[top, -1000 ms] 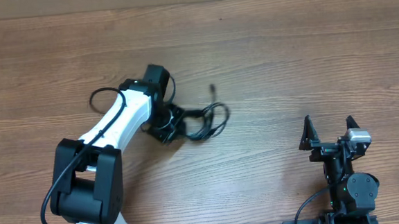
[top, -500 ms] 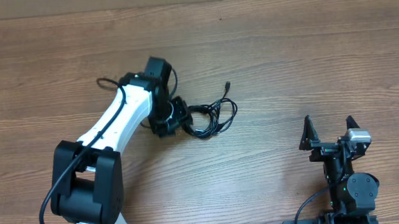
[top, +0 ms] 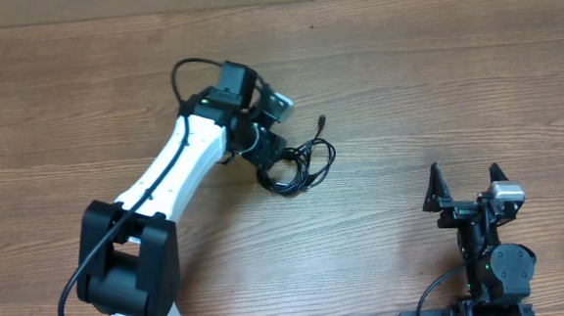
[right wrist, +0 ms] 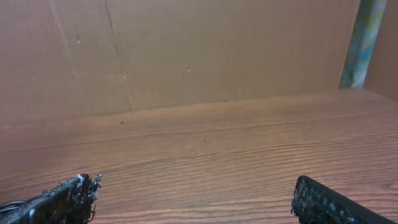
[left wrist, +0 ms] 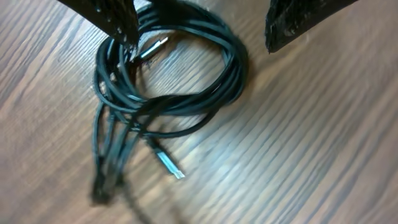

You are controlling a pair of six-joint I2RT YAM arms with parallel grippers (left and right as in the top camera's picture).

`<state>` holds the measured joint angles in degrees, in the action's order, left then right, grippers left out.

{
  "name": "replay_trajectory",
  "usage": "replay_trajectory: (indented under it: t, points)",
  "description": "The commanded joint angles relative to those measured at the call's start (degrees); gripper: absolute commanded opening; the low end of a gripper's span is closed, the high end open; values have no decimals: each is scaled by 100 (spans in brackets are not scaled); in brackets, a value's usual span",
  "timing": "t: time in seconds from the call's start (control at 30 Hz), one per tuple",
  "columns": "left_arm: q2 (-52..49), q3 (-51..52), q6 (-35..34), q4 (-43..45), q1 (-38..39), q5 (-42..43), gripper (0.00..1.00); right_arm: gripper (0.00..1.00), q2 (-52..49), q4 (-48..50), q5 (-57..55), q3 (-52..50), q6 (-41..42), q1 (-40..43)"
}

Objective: Untangle cables
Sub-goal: 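Lift the cable bundle with left gripper and raise it upward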

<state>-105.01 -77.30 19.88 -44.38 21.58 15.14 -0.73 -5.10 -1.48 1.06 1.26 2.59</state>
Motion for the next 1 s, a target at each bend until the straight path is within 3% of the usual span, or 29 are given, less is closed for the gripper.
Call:
replay_trajectory:
  t: [0.0, 0.43, 0.67, 0.77, 0.87, 0.97]
  points:
    - [55, -63, 1349, 118, 175, -48, 65, 100, 57, 39, 9, -61, -26, 7]
    - [-247, -63, 2050, 160, 208, -70, 60, 100, 57, 39, 9, -61, -26, 7]
    - [-798, -63, 2048, 166, 208, -70, 57, 100, 57, 39, 9, -61, -26, 7]
    - [-997, -63, 2046, 236, 208, -70, 43, 100, 57, 39, 9, -61, -26, 7]
    - [-1141, -63, 2046, 330, 208, -70, 17, 100, 57, 39, 9, -63, -26, 7]
    - [-1139, -66, 2044, 380, 208, -74, 4, 100, 57, 39, 9, -61, -26, 7]
